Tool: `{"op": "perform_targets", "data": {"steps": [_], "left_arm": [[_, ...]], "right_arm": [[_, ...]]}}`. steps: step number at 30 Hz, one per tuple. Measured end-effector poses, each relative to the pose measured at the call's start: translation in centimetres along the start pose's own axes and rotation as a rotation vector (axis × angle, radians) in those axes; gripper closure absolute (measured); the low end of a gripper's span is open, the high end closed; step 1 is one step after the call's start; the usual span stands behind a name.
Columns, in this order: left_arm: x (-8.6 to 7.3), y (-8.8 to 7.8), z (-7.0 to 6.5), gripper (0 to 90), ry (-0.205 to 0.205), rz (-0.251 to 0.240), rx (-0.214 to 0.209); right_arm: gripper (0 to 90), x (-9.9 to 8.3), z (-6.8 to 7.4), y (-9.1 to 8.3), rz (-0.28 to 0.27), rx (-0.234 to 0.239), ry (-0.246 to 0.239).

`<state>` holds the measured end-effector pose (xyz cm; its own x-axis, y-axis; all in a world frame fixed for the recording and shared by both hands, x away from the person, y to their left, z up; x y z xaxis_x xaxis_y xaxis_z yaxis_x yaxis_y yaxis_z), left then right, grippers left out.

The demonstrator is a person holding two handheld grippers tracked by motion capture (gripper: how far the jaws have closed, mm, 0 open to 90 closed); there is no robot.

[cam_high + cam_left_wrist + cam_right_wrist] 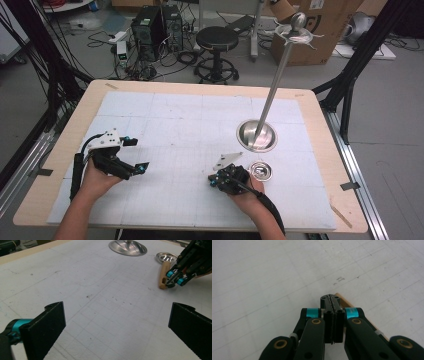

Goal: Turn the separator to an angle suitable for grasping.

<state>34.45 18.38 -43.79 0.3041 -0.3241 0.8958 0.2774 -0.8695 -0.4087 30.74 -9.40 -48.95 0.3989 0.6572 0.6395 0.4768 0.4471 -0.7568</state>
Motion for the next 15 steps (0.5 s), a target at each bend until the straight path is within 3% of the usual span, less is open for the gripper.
{"op": "perform_targets", "data": {"steps": [15], "left_arm": [[0.0, 0.0, 0.0, 1.6, 0.001, -0.001, -0.003]], "right_arm": [[90.0, 1.0, -3.4, 1.7, 0.002, -0.092, 0.129]]}}
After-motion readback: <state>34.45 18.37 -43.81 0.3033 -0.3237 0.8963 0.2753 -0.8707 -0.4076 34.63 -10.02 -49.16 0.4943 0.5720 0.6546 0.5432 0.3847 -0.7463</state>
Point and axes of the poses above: each handheld gripper's, and its own axes: y roughly forward along the jaws, x roughly out of its top, z roughly to its left, the point moved 7 cm from there along y, roughly forward along the jaws, and after that the axes turned 11 degrees about -x, right-handed, at the moved point
